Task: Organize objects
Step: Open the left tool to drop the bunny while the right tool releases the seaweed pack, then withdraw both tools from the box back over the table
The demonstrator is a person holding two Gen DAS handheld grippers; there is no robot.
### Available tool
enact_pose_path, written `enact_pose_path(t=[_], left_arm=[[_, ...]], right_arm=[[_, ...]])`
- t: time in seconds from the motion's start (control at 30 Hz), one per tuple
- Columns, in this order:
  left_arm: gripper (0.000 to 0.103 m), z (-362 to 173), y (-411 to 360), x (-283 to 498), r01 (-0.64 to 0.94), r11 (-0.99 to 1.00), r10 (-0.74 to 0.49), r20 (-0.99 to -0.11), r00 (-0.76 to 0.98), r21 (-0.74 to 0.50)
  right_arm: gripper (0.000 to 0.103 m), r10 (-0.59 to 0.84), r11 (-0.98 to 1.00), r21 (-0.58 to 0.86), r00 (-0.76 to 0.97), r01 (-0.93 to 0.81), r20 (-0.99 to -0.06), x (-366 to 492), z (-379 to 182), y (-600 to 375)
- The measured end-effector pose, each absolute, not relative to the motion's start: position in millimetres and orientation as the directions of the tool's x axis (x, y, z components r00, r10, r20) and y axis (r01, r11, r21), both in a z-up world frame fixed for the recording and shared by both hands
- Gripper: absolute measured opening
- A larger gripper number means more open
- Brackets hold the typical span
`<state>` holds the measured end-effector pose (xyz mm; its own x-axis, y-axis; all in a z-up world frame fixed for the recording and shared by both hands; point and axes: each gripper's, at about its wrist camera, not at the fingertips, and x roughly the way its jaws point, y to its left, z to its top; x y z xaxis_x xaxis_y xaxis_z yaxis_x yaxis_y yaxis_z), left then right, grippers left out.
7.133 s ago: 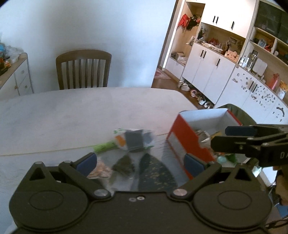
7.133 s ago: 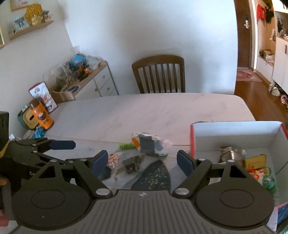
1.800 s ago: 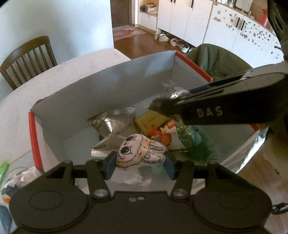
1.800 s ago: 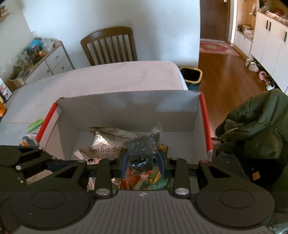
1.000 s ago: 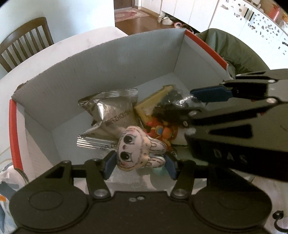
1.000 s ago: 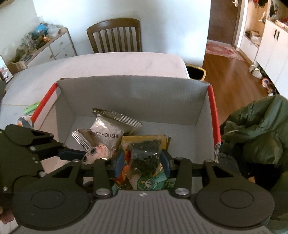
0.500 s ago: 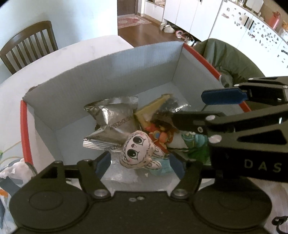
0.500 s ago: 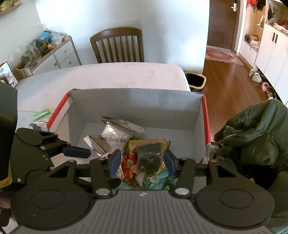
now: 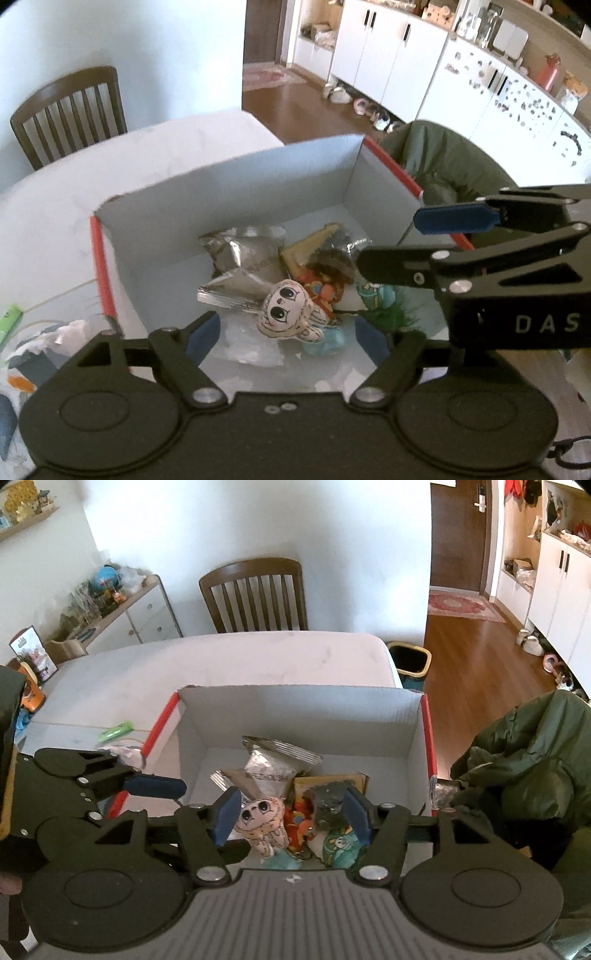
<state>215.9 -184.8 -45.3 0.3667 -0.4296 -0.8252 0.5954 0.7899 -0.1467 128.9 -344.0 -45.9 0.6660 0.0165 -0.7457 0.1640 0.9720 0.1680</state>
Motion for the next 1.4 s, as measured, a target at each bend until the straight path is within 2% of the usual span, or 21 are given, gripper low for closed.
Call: enact_pose_path(t=[0.47,0.77,0.83,1.13,1.4], left_arm=[[0.087,-2,-123,200,0.597,0.784,-0.504,-0.734,0.455,-0.168],[0.095,14,-71,195,0.597,0.787,-0.519,-0.692,0.502,-0.158],[0.102,14,-59,197,0.593,0.788,-0.520,-0.694,0.498,-0.165],[0.102,7,2,206,0.543,0.816,-0.508,-0.694,0.510,-0.199],[0.102,-12,61,223,0.467,0.863,-0.451,-0.705,0.547,-0.189]], right_arm=[[0.070,0.013,0.972,0.176,0.716,0.154,-0.698,115,-11,-306],[0.076,0.030,0.964,0.219,0.753,0.153,-0.657,119,10,-268],[0.076,0.045,0.961,0.234,0.755,0.146,-0.654,121,9,-258],[0.080,0.061,0.962,0.240,0.754,0.131,-0.654,138,6,-207],[0.083,0.076,0.969,0.225,0.740,0.103,-0.668,154,-5,-161]])
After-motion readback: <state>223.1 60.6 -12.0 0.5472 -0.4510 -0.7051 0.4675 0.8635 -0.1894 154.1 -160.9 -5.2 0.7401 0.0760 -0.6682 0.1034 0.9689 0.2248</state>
